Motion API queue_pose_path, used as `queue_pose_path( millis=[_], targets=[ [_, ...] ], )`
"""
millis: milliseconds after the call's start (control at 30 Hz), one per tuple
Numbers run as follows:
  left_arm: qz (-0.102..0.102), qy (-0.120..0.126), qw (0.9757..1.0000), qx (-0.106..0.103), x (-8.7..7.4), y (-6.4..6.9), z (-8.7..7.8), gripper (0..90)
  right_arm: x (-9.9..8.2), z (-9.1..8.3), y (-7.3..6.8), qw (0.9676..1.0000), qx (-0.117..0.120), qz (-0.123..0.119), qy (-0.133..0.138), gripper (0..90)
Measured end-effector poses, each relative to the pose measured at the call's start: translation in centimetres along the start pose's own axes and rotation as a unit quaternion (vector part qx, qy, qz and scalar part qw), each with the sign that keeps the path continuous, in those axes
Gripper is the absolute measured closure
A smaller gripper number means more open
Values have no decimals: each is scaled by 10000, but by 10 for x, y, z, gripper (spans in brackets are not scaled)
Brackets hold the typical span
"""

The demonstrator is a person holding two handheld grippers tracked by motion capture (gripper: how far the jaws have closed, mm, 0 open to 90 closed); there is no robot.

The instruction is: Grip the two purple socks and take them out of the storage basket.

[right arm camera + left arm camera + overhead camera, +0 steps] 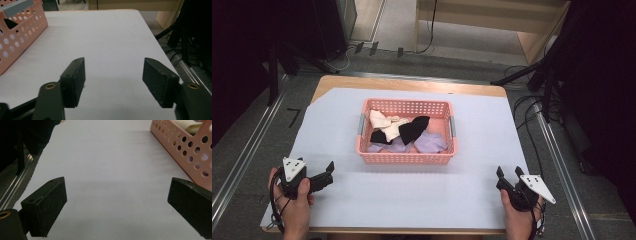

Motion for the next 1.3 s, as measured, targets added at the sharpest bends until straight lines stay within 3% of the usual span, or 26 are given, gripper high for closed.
queue_pose_path(
  millis=[100, 233, 267, 400, 467, 733, 767, 800, 933, 1067, 1200, 1300],
  targets=[
    [23, -24, 10000, 5, 0, 0, 0, 33, 2, -1, 1, 9999, 28, 105, 38, 415],
    [67, 0, 10000, -23, 0, 1, 0, 33, 5, -2, -2, 10000, -32, -44, 43, 449],
    [54, -24, 10000, -17, 0, 1, 0, 33, 9, -6, -5, 9998, -86, -151, 102, 459],
    [27, -26, 10000, -11, -1, 1, 0, 33, 23, -15, -18, 9994, 77, -39, 322, 473],
    [25, 4, 10000, -7, 0, 1, 0, 33, 29, -19, -27, 9994, 171, 9, 305, 478],
    [71, 3, 10000, -19, -1, 2, 0, 33, 54, -19, -77, 9988, 472, -129, 59, 492],
    [71, 3, 10000, -19, -1, 2, 0, 33, 54, -19, -77, 9988, 472, -129, 59, 492],
    [65, -2, 10000, -29, -1, 2, 0, 33, 62, -16, -95, 9977, 641, -222, 36, 492],
    [42, -58, 10000, -48, -1, 2, 1, 33, 74, -10, -126, 9943, 991, -389, 31, 491],
    [66, -69, 10000, -19, -1, 2, 2, 39, 80, -2, -158, 9907, 1306, -374, 62, 494],
    [54, -91, 9999, -41, -1, 2, 2, 46, 80, 6, -187, 9872, 1556, -351, -74, 491],
    [45, -88, 9999, -40, -1, 1, 2, 56, 76, 12, -206, 9859, 1588, -436, -290, 489]
  ],
)
Point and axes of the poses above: each handheld gripper's, and its own axes: z roughly forward along the jaws, x roughly out of its top, y roughly to its right, the point moved 7 cm from there along z, roughly forward along the jaws, and after that the axes turned 10 degrees about -x, right-handed, at the moved point
